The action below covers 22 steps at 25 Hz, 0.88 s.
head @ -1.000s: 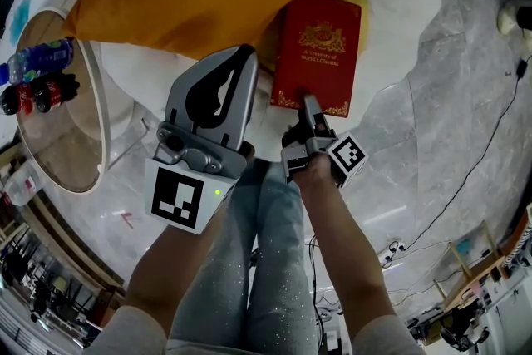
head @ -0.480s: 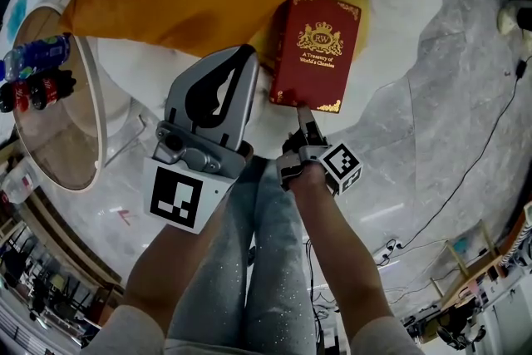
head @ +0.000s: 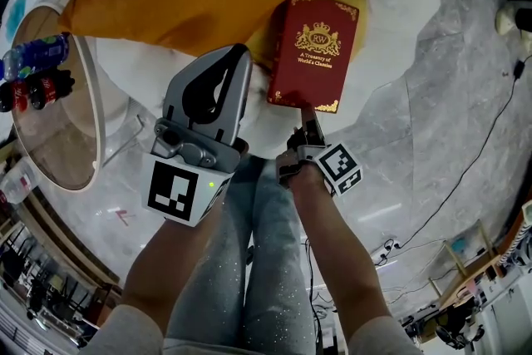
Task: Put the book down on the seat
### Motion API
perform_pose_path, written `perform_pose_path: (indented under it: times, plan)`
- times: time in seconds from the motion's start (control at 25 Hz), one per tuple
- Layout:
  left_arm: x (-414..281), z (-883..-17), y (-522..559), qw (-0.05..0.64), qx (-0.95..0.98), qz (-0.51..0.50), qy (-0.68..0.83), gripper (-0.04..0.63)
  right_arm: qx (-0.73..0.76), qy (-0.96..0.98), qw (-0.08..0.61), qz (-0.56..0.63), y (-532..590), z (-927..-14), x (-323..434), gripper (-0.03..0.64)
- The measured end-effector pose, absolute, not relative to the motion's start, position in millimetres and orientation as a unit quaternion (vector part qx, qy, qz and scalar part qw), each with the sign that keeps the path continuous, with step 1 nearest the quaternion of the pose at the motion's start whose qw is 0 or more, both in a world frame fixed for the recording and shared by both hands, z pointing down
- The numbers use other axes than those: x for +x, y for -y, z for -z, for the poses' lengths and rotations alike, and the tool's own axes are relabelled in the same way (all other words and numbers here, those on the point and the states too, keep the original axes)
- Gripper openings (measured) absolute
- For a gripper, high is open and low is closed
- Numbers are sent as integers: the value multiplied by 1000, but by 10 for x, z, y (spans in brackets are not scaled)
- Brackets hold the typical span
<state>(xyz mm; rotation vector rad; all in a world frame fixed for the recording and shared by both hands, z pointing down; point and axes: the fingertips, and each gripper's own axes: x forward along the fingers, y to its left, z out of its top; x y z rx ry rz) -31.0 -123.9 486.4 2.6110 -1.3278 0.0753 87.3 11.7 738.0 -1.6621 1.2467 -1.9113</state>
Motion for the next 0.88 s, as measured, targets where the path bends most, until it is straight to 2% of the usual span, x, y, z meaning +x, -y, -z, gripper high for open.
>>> perform_pose_path:
  times: [0.24, 0.64, 0.88]
  plan:
    - [-331, -4860, 1250, 103, 885, -30, 453, 15, -603, -525, 104, 592, 146, -7217, 1045, 52]
    - [-367, -4885, 1287, 110, 879, -35, 462, 15, -628, -622, 93, 458, 748, -6680, 1413, 41]
    - [-400, -4879, 1316, 108, 878, -34, 465, 15, -635, -688, 61, 346, 993, -6159, 1527, 35]
